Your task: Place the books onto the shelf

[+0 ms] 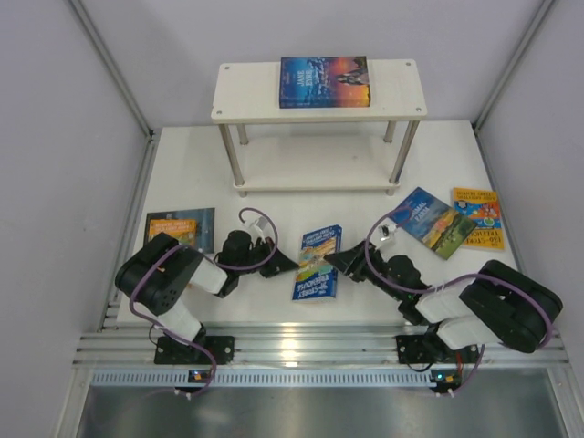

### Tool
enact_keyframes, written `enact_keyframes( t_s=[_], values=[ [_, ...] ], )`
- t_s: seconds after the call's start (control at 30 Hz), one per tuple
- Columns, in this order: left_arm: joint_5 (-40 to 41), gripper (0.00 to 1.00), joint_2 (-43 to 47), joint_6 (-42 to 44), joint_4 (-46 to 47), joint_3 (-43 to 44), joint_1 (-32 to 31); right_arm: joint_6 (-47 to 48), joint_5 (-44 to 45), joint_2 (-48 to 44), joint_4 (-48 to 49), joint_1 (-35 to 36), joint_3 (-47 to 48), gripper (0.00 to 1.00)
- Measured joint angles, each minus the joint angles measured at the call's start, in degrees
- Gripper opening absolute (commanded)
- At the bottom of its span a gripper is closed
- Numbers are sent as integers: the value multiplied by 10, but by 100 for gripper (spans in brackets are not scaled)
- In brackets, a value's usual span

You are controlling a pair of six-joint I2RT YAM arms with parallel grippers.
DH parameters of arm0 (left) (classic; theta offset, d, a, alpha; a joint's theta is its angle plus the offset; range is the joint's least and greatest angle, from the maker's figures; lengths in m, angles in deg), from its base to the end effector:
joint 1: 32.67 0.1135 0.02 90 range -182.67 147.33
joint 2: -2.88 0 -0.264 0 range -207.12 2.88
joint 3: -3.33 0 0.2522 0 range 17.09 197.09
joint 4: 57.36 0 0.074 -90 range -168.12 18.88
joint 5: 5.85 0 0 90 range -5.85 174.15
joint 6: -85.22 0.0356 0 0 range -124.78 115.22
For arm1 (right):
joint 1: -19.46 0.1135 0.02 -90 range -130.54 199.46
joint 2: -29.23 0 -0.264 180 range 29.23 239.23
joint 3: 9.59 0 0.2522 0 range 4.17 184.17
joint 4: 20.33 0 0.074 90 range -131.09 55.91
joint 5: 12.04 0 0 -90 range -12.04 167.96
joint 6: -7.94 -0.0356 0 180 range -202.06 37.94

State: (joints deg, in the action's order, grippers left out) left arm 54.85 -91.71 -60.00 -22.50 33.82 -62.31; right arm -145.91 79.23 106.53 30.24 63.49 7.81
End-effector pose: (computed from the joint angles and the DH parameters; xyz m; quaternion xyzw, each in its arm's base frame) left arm 0.2025 -0.1353 0.0985 -0.0600 0.8422 -0.4912 0.2139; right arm 0.1419 0.1361 0.1351 0.1382 0.7496 0.5182 0.3878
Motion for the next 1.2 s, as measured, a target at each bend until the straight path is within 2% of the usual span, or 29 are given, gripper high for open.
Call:
enact_keyframes(
  t_s=[0.13, 0.27, 0.3, 0.37, 0.5, 0.57, 0.67, 0.77, 0.9, 1.07, 1.2],
  values=[
    [3, 0, -6, 4, -28, 3, -19, -24, -104, 0, 39, 24, 33, 50],
    [3, 0, -1, 5, -41, 4, -24, -24, -134, 1, 28, 27, 49, 57],
    [2, 0, 0, 6, -44, 4, -24, -24, -134, 2, 19, 27, 49, 62],
    [3, 0, 7, 9, -54, 4, -26, -25, -131, 8, 0, 27, 46, 65],
    [6, 0, 32, 21, -92, 5, -27, -22, -124, 13, -32, 27, 39, 59],
    [9, 0, 52, 31, -124, 6, -27, -19, -120, 13, -55, 27, 39, 60],
    [19, 0, 93, 49, -196, 14, -27, -19, -118, 13, -69, 27, 39, 77],
    [24, 0, 139, 64, -258, 26, -28, -33, -115, 10, -59, 28, 33, 84],
    [32, 0, 199, 76, -312, 52, -35, -62, -100, -25, -54, 32, 19, 87],
    [37, 0, 217, 78, -331, 75, -59, -84, -65, -92, -61, 40, 19, 88],
    [42, 0, 217, 73, -337, 75, -90, -80, -42, -137, -128, 40, 33, 89]
  ],
)
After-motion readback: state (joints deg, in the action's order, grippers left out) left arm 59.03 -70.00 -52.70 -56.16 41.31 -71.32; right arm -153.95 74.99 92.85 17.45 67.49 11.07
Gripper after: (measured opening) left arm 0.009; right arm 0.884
